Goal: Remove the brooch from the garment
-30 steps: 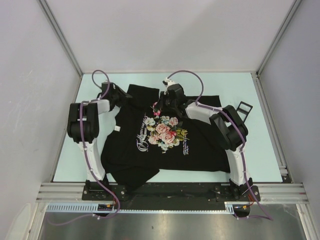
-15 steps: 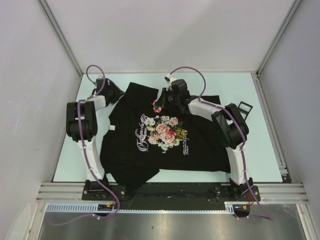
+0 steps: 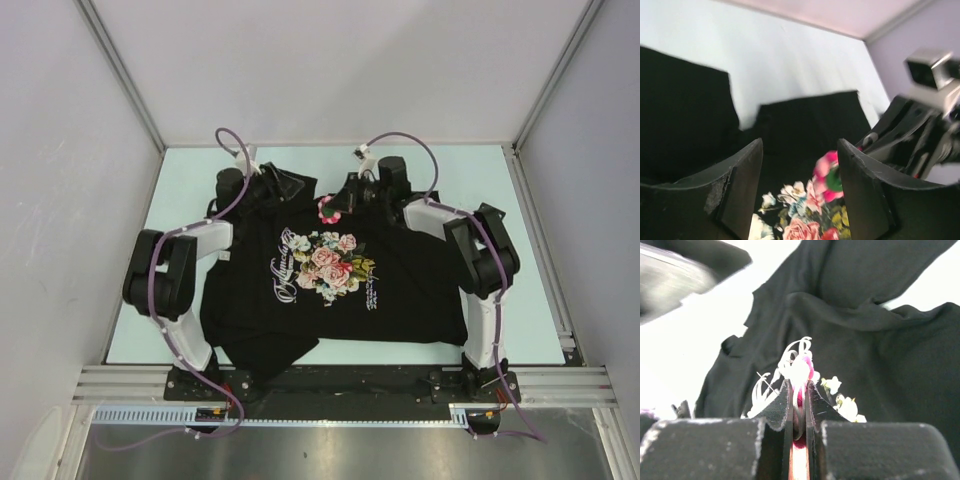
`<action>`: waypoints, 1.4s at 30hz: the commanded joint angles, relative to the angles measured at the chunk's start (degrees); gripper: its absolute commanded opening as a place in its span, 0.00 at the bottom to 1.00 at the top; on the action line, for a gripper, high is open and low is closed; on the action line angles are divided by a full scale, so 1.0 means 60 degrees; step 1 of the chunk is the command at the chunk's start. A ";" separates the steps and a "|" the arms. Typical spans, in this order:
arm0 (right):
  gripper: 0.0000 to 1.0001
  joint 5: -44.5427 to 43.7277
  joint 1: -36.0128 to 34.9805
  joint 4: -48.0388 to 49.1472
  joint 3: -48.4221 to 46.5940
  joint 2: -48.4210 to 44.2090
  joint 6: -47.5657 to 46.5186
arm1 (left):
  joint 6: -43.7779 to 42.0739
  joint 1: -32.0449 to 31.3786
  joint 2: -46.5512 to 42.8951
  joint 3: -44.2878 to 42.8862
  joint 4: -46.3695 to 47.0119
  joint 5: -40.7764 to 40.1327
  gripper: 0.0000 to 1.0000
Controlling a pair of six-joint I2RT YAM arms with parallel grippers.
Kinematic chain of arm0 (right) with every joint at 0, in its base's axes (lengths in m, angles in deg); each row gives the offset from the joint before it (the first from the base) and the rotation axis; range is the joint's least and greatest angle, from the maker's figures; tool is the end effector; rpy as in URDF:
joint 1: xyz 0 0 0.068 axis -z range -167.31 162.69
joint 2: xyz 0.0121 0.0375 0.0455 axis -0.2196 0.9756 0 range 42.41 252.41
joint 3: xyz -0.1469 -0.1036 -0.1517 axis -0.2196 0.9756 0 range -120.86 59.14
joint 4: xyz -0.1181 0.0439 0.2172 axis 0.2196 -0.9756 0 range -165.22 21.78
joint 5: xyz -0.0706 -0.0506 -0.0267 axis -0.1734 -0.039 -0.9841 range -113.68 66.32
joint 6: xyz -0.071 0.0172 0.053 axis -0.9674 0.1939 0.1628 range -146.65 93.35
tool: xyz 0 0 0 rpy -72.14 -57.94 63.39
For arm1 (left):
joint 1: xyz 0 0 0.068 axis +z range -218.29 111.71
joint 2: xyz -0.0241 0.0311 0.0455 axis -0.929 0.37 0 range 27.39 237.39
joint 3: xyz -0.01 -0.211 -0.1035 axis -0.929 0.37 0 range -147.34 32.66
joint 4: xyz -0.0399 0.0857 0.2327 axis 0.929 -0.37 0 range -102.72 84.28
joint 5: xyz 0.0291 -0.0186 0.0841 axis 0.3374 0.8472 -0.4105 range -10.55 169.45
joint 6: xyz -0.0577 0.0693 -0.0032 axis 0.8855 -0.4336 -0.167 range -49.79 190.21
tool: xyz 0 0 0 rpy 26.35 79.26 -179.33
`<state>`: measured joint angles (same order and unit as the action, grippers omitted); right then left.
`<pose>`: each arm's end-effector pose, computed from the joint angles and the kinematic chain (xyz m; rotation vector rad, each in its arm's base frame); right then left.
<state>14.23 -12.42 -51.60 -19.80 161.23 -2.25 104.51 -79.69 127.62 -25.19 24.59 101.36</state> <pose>0.4071 0.2455 0.1522 -0.4733 2.0346 1.1973 0.4045 -0.1123 0.1902 -0.0827 1.8576 -0.9046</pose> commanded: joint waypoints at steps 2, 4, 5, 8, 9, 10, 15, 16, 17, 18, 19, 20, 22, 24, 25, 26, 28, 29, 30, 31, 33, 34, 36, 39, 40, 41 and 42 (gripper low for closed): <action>0.00 0.1679 0.0726 0.2384 0.0849 -0.1404 0.0561 | 0.2058 0.0127 0.0960 0.0690 0.4289 0.2500 0.67; 0.00 0.1927 0.1048 0.2910 0.1070 -0.1493 0.0912 | 0.2747 0.0113 0.1488 0.0559 0.4732 0.2909 0.67; 0.00 0.1972 0.1136 0.3073 0.1158 -0.1523 0.1058 | 0.2923 0.0069 0.1620 0.0472 0.4923 0.3027 0.67; 0.00 0.2002 0.1444 0.3834 0.1510 -0.1640 0.1659 | 0.3072 -0.0165 0.2176 -0.0229 0.4503 0.3423 0.65; 0.00 0.1973 0.1517 0.4039 0.1714 -0.1713 0.2066 | 0.3130 -0.0209 0.2294 -0.0348 0.4529 0.3510 0.63; 0.00 0.1929 0.1663 0.4520 0.1817 -0.1728 0.2259 | 0.3232 -0.0297 0.2498 -0.0437 0.4631 0.3743 0.63; 0.00 0.2118 0.2030 0.7357 0.2447 -0.1451 0.4191 | 0.3585 -0.0721 0.2836 -0.0935 0.5116 0.4097 0.72; 0.00 0.2206 0.2074 0.7700 0.2535 -0.1363 0.4804 | 0.3584 -0.0896 0.2909 -0.1008 0.5115 0.4097 0.72; 0.00 0.2207 0.2118 0.7964 0.2550 -0.1304 0.4984 | 0.3686 -0.0985 0.2954 -0.1110 0.5275 0.4097 0.72; 0.00 0.2149 0.2118 0.8126 0.2565 -0.1202 0.5087 | 0.3759 -0.1117 0.2998 -0.1140 0.5305 0.4054 0.73; 0.00 0.2105 0.2133 0.8128 0.2580 -0.1172 0.5175 | 0.3818 -0.1190 0.3012 -0.1155 0.5407 0.3981 0.73; 0.00 0.2061 0.2118 0.8143 0.2580 -0.1142 0.5205 | 0.3906 -0.1249 0.3114 -0.1213 0.5452 0.3922 0.72; 0.00 0.1973 0.2118 0.8216 0.2580 -0.1040 0.5409 | 0.4168 -0.1395 0.3232 -0.1301 0.5641 0.3907 0.72; 0.00 0.1914 0.2075 0.8478 0.2580 -0.0938 0.5571 | 0.4447 -0.1454 0.3422 -0.1346 0.6109 0.3921 0.72; 0.00 0.1899 0.2060 0.8552 0.2580 -0.0879 0.5629 | 0.4608 -0.1484 0.3452 -0.1331 0.6561 0.3921 0.72; 0.00 0.1870 0.2045 0.8582 0.2580 -0.0806 0.5674 | 0.4871 -0.1484 0.3481 -0.1287 0.6768 0.3921 0.72; 0.00 0.1826 0.1987 0.8612 0.2580 -0.0791 0.5674 | 0.4932 -0.1484 0.3496 -0.1243 0.6990 0.3907 0.72; 0.00 0.1812 0.1987 0.8611 0.2580 -0.0805 0.5659 | 0.4888 -0.1484 0.3467 -0.1200 0.7034 0.3878 0.72; 0.00 0.1797 0.1929 0.8568 0.2580 -0.0834 0.5587 | 0.4874 -0.1484 0.3438 -0.1170 0.7078 0.3863 0.72; 0.00 0.1782 0.1899 0.8481 0.2580 -0.0834 0.5514 | 0.4888 -0.1470 0.3423 -0.1141 0.7252 0.3819 0.72; 0.00 0.1709 0.1899 0.8232 0.2580 -0.0878 0.5280 | 0.4946 -0.1484 0.3379 -0.1097 0.7385 0.3848 0.71; 0.00 0.1680 0.1870 0.8187 0.2580 -0.0864 0.5250 | 0.4961 -0.1484 0.3393 -0.1097 0.7415 0.3790 0.71; 0.00 0.1665 0.1811 0.8187 0.2551 -0.0835 0.5249 | 0.4990 -0.1484 0.3408 -0.1082 0.7459 0.3702 0.71; 0.00 0.1592 0.1679 0.8129 0.2507 -0.0776 0.5235 | 0.5355 -0.1484 0.3642 -0.1082 0.7925 0.3555 0.66; 0.00 0.1577 0.1621 0.8128 0.2463 -0.0761 0.5191 | 0.5792 -0.1470 0.3831 -0.1067 0.8522 0.3512 0.62; 0.00 0.1577 0.1577 0.8114 0.2448 -0.0718 0.5205 | 0.6014 -0.1455 0.3905 -0.1024 0.8862 0.3511 0.60; 0.00 0.1548 0.1562 0.8113 0.2434 -0.0717 0.5220 | 0.6190 -0.1397 0.3950 -0.1009 0.9170 0.3511 0.58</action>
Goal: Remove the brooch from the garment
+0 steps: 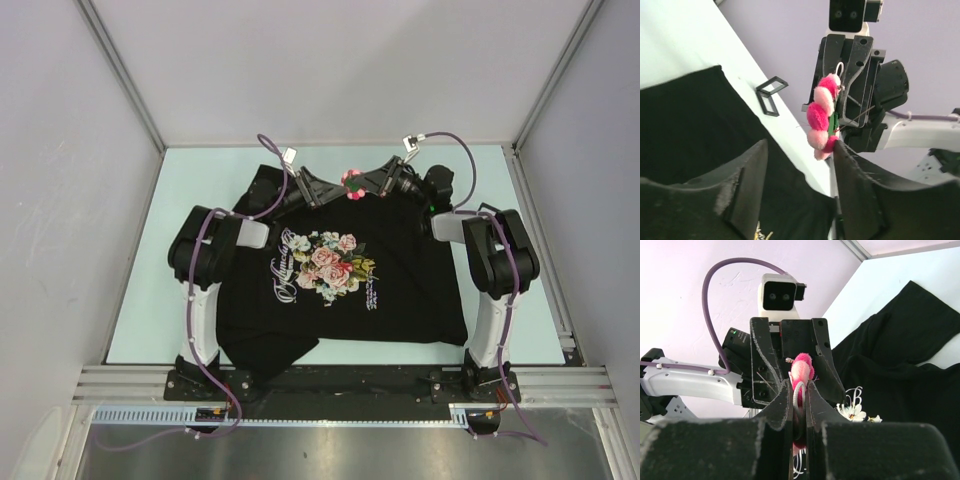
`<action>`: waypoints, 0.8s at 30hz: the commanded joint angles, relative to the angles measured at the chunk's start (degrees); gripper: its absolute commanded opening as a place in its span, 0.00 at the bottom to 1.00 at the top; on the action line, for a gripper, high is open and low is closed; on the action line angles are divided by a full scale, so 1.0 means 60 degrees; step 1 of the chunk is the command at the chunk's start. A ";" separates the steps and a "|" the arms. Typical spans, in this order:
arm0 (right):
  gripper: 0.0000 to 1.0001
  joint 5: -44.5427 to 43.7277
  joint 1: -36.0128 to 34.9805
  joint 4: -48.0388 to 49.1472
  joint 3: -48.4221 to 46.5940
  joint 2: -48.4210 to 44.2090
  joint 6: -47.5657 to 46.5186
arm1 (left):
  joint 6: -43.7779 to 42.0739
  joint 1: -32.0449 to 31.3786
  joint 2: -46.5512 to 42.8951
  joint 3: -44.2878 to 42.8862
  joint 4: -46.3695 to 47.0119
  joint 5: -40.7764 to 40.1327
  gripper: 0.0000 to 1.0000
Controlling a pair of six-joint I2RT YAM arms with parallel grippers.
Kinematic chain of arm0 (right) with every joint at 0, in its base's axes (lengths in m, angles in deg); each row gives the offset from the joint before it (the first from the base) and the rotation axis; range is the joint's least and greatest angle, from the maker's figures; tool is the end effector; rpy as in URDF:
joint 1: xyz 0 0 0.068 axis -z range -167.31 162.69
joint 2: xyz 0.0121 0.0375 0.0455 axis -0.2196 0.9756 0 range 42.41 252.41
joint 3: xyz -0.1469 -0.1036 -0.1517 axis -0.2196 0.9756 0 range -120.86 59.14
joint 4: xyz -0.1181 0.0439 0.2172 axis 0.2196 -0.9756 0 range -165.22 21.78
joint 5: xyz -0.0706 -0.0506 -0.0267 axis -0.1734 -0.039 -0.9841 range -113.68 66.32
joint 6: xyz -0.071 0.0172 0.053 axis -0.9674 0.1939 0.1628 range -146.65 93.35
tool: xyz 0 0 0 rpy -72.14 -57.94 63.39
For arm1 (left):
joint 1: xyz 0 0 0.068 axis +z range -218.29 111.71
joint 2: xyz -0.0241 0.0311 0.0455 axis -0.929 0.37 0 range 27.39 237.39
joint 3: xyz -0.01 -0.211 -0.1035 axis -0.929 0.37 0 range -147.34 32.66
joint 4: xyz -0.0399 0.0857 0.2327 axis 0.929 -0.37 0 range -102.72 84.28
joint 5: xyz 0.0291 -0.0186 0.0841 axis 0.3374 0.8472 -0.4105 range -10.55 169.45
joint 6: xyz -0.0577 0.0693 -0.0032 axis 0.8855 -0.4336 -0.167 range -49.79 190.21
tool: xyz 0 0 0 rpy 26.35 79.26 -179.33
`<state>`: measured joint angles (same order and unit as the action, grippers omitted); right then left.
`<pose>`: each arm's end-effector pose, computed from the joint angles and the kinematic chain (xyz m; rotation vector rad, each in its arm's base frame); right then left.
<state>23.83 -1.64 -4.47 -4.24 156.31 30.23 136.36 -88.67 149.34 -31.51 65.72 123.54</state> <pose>0.4031 0.1643 0.2060 -0.2187 1.6018 1.5442 0.3955 -0.2068 0.1694 0.1259 1.6473 -1.7134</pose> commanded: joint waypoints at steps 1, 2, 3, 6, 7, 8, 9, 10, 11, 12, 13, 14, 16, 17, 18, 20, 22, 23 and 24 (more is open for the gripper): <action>0.00 -0.0051 -0.0234 0.0245 -0.0189 0.0146 -0.0179 | 0.1073 0.0130 0.0387 0.0044 0.2607 -0.0230 0.56; 0.00 -0.0051 -0.0278 0.0245 -0.0204 0.0146 -0.0193 | 0.1089 0.0159 0.0402 0.0059 0.2625 -0.0216 0.51; 0.00 -0.0051 -0.0307 0.0187 -0.0219 0.0146 -0.0222 | 0.1075 0.0174 0.0402 0.0073 0.2596 -0.0216 0.51; 0.00 -0.0066 -0.0410 -0.0004 -0.0307 0.0190 -0.0339 | 0.1060 0.0189 0.0359 0.0103 0.2654 -0.0201 0.52; 0.00 -0.0066 -0.0424 -0.0062 -0.0336 0.0190 -0.0383 | 0.1060 0.0189 0.0344 0.0117 0.2813 -0.0186 0.56; 0.00 -0.0081 -0.0425 -0.0164 -0.0351 0.0176 -0.0471 | 0.1045 0.0203 0.0300 0.0190 0.2844 -0.0201 0.64; 0.00 -0.0095 -0.0425 -0.0209 -0.0351 0.0176 -0.0501 | 0.1016 0.0247 0.0213 0.0220 0.2844 -0.0186 0.65; 0.00 -0.0095 -0.0410 -0.0238 -0.0351 0.0176 -0.0530 | 0.0885 0.0262 0.0168 0.0263 0.2743 -0.0186 0.66; 0.00 -0.0095 -0.0410 -0.0253 -0.0351 0.0176 -0.0516 | 0.0826 0.0277 0.0125 0.0322 0.2655 -0.0201 0.66; 0.00 -0.0095 -0.0410 -0.0239 -0.0351 0.0176 -0.0516 | 0.0797 0.0306 0.0124 0.0337 0.2610 -0.0230 0.66; 0.00 -0.0110 -0.0439 -0.0253 -0.0351 0.0176 -0.0530 | 0.0869 0.0306 0.0168 0.0337 0.2654 -0.0230 0.63; 0.00 -0.0110 -0.0425 -0.0253 -0.0351 0.0190 -0.0516 | 0.0942 0.0321 0.0197 0.0294 0.2712 -0.0230 0.61; 0.00 -0.0095 -0.0454 -0.0239 -0.0365 0.0176 -0.0516 | 0.1103 0.0335 0.0314 0.0264 0.2844 -0.0259 0.55; 0.00 -0.0081 -0.0454 -0.0268 -0.0380 0.0176 -0.0516 | 0.1118 0.0335 0.0329 0.0220 0.2873 -0.0245 0.54; 0.00 -0.0081 -0.0454 -0.0268 -0.0380 0.0190 -0.0501 | 0.1104 0.0335 0.0344 0.0220 0.2888 -0.0259 0.53; 0.00 -0.0081 -0.0498 -0.0282 -0.0409 0.0219 -0.0501 | 0.1133 0.0321 0.0344 0.0176 0.2932 -0.0230 0.51; 0.00 -0.0081 -0.0498 -0.0282 -0.0453 0.0263 -0.0472 | 0.1119 0.0335 0.0329 0.0176 0.3005 -0.0245 0.45; 0.00 -0.0081 -0.0512 -0.0312 -0.0453 0.0249 -0.0457 | 0.1133 0.0321 0.0329 0.0161 0.3006 -0.0230 0.42; 0.00 -0.0081 -0.0527 -0.0341 -0.0482 0.0263 -0.0486 | 0.1133 0.0321 0.0344 0.0132 0.3006 -0.0230 0.37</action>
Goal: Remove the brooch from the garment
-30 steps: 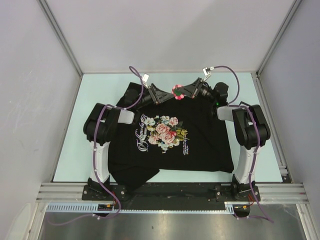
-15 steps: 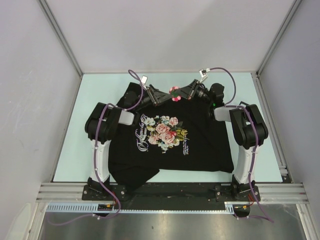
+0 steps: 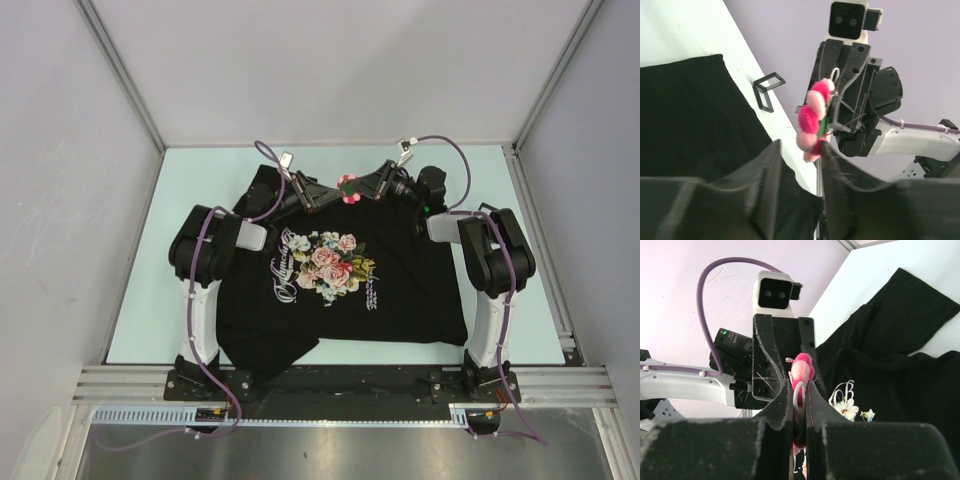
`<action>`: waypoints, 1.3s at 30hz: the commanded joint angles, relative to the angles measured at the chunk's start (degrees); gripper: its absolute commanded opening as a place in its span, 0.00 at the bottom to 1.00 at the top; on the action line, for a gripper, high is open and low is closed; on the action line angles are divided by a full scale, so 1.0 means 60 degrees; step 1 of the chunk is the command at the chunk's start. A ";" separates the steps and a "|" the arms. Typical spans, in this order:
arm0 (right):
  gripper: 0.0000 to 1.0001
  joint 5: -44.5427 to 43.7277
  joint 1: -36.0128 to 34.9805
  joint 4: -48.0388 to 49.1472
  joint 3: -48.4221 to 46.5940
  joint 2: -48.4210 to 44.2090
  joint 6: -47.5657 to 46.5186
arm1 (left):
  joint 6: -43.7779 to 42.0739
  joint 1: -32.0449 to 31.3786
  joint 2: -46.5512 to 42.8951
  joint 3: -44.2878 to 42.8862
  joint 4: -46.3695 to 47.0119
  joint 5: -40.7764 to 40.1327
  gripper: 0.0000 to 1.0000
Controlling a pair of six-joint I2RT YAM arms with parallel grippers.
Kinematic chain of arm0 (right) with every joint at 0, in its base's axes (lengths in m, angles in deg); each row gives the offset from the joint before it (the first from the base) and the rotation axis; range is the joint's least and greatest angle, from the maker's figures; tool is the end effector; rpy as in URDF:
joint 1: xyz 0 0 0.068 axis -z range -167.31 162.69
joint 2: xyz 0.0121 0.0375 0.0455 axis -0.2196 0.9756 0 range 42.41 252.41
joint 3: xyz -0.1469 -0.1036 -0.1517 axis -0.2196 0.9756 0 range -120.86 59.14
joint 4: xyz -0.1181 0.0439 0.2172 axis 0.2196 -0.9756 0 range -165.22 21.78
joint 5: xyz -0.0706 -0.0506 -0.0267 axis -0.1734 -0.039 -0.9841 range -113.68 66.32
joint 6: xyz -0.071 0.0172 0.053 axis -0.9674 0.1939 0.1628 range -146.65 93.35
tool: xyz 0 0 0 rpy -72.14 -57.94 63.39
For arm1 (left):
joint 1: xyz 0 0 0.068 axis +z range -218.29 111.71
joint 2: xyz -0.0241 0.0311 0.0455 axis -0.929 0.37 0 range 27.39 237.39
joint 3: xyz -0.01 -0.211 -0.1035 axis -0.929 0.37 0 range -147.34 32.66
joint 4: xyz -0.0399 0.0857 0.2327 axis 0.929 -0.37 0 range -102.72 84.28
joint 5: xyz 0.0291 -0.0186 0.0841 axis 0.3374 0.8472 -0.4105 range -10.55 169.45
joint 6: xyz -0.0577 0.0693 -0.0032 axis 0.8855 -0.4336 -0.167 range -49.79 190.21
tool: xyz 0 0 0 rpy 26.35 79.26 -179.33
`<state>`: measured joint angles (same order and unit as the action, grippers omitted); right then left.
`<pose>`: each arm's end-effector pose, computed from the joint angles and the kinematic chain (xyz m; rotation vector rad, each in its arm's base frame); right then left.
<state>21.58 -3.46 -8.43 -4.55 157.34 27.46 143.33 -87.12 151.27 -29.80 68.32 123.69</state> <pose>0.4042 0.1766 0.1920 -0.1994 1.6594 1.5182 0.3969 -0.1948 0.1522 -0.0069 1.6961 -1.7849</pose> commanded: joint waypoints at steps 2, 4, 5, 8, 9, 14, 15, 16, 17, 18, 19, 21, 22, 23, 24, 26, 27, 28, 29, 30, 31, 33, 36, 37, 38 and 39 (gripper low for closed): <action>0.00 0.0236 -0.0268 0.0216 -0.0475 0.0121 -0.0024 | 0.0015 0.0062 0.0052 -0.0181 0.2601 -0.0212 0.26; 0.00 0.0207 -0.0269 0.0157 -0.0476 0.0122 -0.0053 | 0.0001 0.0077 0.0038 -0.0167 0.2616 -0.0197 0.18; 0.01 0.0149 -0.0254 0.0041 -0.0476 0.0107 -0.0067 | 0.0000 0.0077 -0.0020 -0.0138 0.2587 -0.0212 0.14; 0.13 0.0133 -0.0167 -0.0062 -0.0476 0.0107 -0.0068 | 0.0000 0.0179 -0.0006 0.0008 0.2484 -0.0329 0.00; 0.16 0.0148 -0.0152 -0.0048 -0.0476 0.0136 -0.0082 | 0.0087 0.0208 0.0023 0.0023 0.2557 -0.0329 0.00; 0.30 0.0177 -0.0152 -0.0004 -0.0476 0.0166 -0.0053 | 0.0264 0.0355 0.0097 0.0111 0.2689 -0.0402 0.00; 0.32 0.0177 -0.0123 -0.0019 -0.0476 0.0180 -0.0053 | 0.0264 0.0370 0.0067 0.0141 0.2675 -0.0431 0.00; 0.33 0.0206 -0.0122 0.0010 -0.0476 0.0180 -0.0053 | 0.0264 0.0355 0.0067 0.0155 0.2660 -0.0432 0.00; 0.35 0.0221 -0.0122 0.0054 -0.0476 0.0209 -0.0053 | 0.0250 0.0370 0.0082 0.0141 0.2660 -0.0432 0.00; 0.36 0.0236 -0.0108 0.0113 -0.0476 0.0238 0.0020 | 0.0293 0.0370 0.0096 0.0141 0.2660 -0.0432 0.00; 0.36 0.0265 -0.0093 0.0229 -0.0476 0.0268 0.0064 | 0.0293 0.0370 0.0111 0.0155 0.2660 -0.0432 0.00; 0.37 0.0294 -0.0078 0.0361 -0.0476 0.0341 0.0253 | 0.0308 0.0384 0.0126 0.0141 0.2631 -0.0446 0.00; 0.38 0.0309 -0.0093 0.0464 -0.0476 0.0356 0.0284 | 0.0323 0.0384 0.0140 0.0141 0.2631 -0.0461 0.00; 0.38 0.0309 -0.0093 0.0479 -0.0476 0.0356 0.0269 | 0.0323 0.0384 0.0140 0.0141 0.2645 -0.0461 0.00; 0.39 0.0280 -0.0107 0.0436 -0.0476 0.0356 0.0240 | 0.0352 0.0384 0.0126 0.0155 0.2674 -0.0446 0.00; 0.40 0.0207 -0.0122 0.0275 -0.0476 0.0370 0.0123 | 0.0352 0.0384 0.0111 0.0170 0.2704 -0.0461 0.00; 0.40 0.0192 -0.0122 0.0231 -0.0476 0.0356 0.0079 | 0.0352 0.0384 0.0111 0.0170 0.2718 -0.0432 0.00; 0.40 0.0148 -0.0137 0.0187 -0.0476 0.0370 0.0050 | 0.0381 0.0384 0.0111 0.0185 0.2748 -0.0446 0.00; 0.40 0.0133 -0.0122 0.0157 -0.0476 0.0385 0.0035 | 0.0425 0.0384 0.0111 0.0185 0.2791 -0.0446 0.00; 0.39 0.0119 -0.0122 0.0157 -0.0476 0.0385 0.0035 | 0.0425 0.0384 0.0111 0.0185 0.2821 -0.0446 0.00; 0.37 0.0090 -0.0137 0.0172 -0.0476 0.0385 0.0035 | 0.0440 0.0384 0.0126 0.0185 0.2850 -0.0446 0.00; 0.33 0.0075 -0.0137 0.0157 -0.0476 0.0385 0.0020 | 0.0484 0.0370 0.0126 0.0170 0.2909 -0.0446 0.00; 0.29 0.0045 -0.0152 0.0142 -0.0476 0.0385 -0.0024 | 0.0528 0.0384 0.0126 0.0170 0.3011 -0.0432 0.00; 0.28 0.0045 -0.0166 0.0128 -0.0476 0.0371 -0.0038 | 0.0542 0.0370 0.0140 0.0170 0.3041 -0.0432 0.00; 0.27 0.0031 -0.0166 0.0113 -0.0476 0.0371 -0.0096 | 0.0600 0.0341 0.0140 0.0170 0.3128 -0.0417 0.00; 0.27 0.0002 -0.0166 0.0055 -0.0476 0.0371 -0.0126 | 0.0630 0.0340 0.0155 0.0156 0.3143 -0.0431 0.00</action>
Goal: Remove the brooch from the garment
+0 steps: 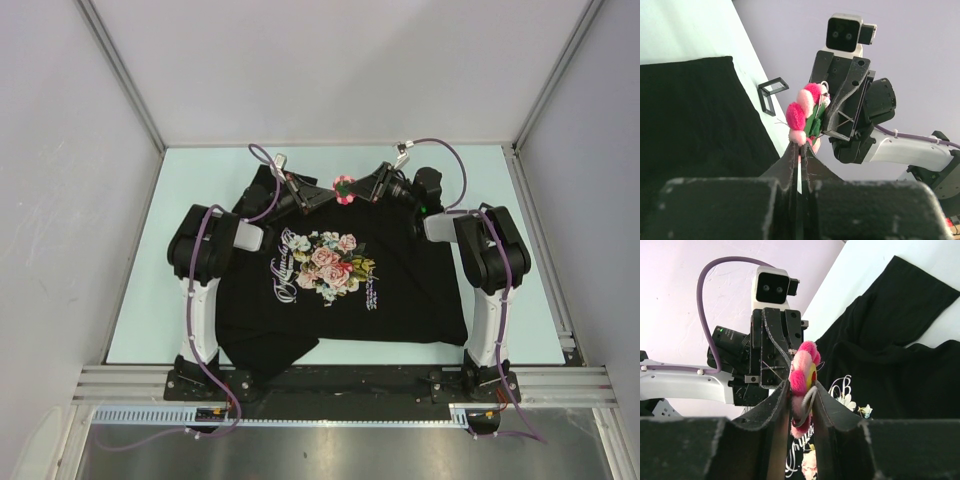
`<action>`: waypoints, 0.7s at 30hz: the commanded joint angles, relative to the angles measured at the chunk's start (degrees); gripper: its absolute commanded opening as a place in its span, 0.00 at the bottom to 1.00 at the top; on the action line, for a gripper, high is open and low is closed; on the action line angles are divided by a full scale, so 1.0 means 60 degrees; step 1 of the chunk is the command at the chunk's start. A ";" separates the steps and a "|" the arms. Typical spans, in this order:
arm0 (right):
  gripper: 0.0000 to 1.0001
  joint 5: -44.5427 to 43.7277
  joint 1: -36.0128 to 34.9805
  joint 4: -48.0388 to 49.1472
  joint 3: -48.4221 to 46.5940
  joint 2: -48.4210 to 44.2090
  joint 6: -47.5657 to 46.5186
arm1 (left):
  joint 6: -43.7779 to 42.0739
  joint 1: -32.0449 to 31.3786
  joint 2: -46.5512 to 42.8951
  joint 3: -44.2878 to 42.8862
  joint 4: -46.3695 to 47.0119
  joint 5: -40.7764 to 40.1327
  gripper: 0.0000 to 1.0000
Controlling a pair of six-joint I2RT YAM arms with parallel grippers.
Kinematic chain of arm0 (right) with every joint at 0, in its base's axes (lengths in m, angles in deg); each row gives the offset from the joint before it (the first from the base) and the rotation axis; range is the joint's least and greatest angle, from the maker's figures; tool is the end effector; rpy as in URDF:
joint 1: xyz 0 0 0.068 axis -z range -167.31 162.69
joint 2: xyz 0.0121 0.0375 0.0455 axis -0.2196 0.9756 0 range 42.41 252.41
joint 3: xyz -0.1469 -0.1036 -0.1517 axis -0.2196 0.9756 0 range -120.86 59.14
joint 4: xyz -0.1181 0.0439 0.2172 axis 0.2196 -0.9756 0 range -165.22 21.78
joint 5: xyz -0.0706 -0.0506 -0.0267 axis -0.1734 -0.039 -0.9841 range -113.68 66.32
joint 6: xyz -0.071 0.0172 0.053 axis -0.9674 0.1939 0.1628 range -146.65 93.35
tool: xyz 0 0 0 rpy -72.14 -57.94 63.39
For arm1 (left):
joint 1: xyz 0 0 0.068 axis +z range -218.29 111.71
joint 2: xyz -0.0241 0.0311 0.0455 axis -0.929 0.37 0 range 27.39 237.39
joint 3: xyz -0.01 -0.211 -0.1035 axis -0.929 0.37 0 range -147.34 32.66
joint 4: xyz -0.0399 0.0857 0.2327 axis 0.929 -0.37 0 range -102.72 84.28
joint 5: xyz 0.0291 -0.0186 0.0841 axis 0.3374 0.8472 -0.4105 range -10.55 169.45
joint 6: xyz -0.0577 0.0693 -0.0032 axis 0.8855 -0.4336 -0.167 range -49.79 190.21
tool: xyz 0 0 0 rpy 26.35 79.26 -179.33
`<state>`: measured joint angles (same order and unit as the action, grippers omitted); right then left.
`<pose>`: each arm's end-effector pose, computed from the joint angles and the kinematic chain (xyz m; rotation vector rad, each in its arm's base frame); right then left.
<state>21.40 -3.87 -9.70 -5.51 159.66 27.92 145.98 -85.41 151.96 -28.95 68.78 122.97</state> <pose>0.4083 0.1810 0.1775 -0.1706 1.7072 1.5313 0.4015 -0.1818 0.1440 -0.0977 1.7110 -1.7899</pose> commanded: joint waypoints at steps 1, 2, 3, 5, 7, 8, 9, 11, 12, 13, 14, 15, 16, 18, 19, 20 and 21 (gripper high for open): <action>0.27 0.0016 -0.0112 0.0222 -0.0315 -0.0030 -0.0232 | 0.0190 0.0042 0.0053 -0.0001 0.3096 -0.0311 0.00; 0.28 0.0016 -0.0097 0.0222 -0.0315 -0.0030 -0.0217 | 0.0204 0.0027 0.0053 -0.0016 0.3111 -0.0297 0.00; 0.28 0.0001 -0.0097 0.0222 -0.0315 -0.0001 -0.0232 | 0.0204 0.0027 0.0068 -0.0016 0.3125 -0.0297 0.00; 0.29 0.0001 -0.0112 0.0207 -0.0330 -0.0016 -0.0218 | 0.0233 0.0012 0.0082 -0.0045 0.3140 -0.0282 0.00; 0.29 0.0001 -0.0097 0.0178 -0.0359 -0.0001 -0.0232 | 0.0263 -0.0002 0.0097 -0.0074 0.3198 -0.0267 0.00; 0.30 0.0001 -0.0112 0.0163 -0.0374 -0.0001 -0.0261 | 0.0292 -0.0017 0.0097 -0.0089 0.3213 -0.0253 0.00; 0.29 0.0001 -0.0112 0.0120 -0.0388 0.0014 -0.0276 | 0.0292 -0.0017 0.0097 -0.0104 0.3228 -0.0238 0.00; 0.28 0.0016 -0.0126 0.0090 -0.0418 0.0043 -0.0261 | 0.0292 -0.0031 0.0097 -0.0118 0.3243 -0.0224 0.00; 0.26 0.0016 -0.0141 0.0105 -0.0418 0.0058 -0.0261 | 0.0292 -0.0046 0.0097 -0.0133 0.3243 -0.0223 0.00; 0.25 0.0030 -0.0141 0.0090 -0.0432 0.0043 -0.0276 | 0.0292 -0.0061 0.0097 -0.0133 0.3243 -0.0209 0.00; 0.25 0.0016 -0.0126 0.0076 -0.0432 0.0043 -0.0290 | 0.0307 -0.0061 0.0097 -0.0133 0.3243 -0.0209 0.00; 0.25 0.0001 -0.0141 0.0046 -0.0432 0.0043 -0.0305 | 0.0292 -0.0061 0.0097 -0.0162 0.3243 -0.0194 0.00; 0.28 0.0001 -0.0141 0.0046 -0.0432 0.0058 -0.0276 | 0.0307 -0.0061 0.0097 -0.0162 0.3257 -0.0180 0.00; 0.30 0.0016 -0.0141 0.0032 -0.0462 0.0087 -0.0291 | 0.0292 -0.0076 0.0082 -0.0177 0.3257 -0.0179 0.00; 0.30 0.0016 -0.0126 0.0017 -0.0462 0.0101 -0.0291 | 0.0278 -0.0090 0.0097 -0.0177 0.3257 -0.0179 0.00; 0.30 0.0001 -0.0126 -0.0012 -0.0476 0.0102 -0.0291 | 0.0277 -0.0090 0.0083 -0.0177 0.3257 -0.0165 0.00; 0.31 0.0001 -0.0126 -0.0012 -0.0476 0.0102 -0.0291 | 0.0292 -0.0105 0.0111 -0.0206 0.3257 -0.0165 0.00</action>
<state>21.12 -4.07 -10.99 -6.03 159.96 27.19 147.33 -85.59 152.27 -28.95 68.76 122.95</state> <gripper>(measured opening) 0.297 0.008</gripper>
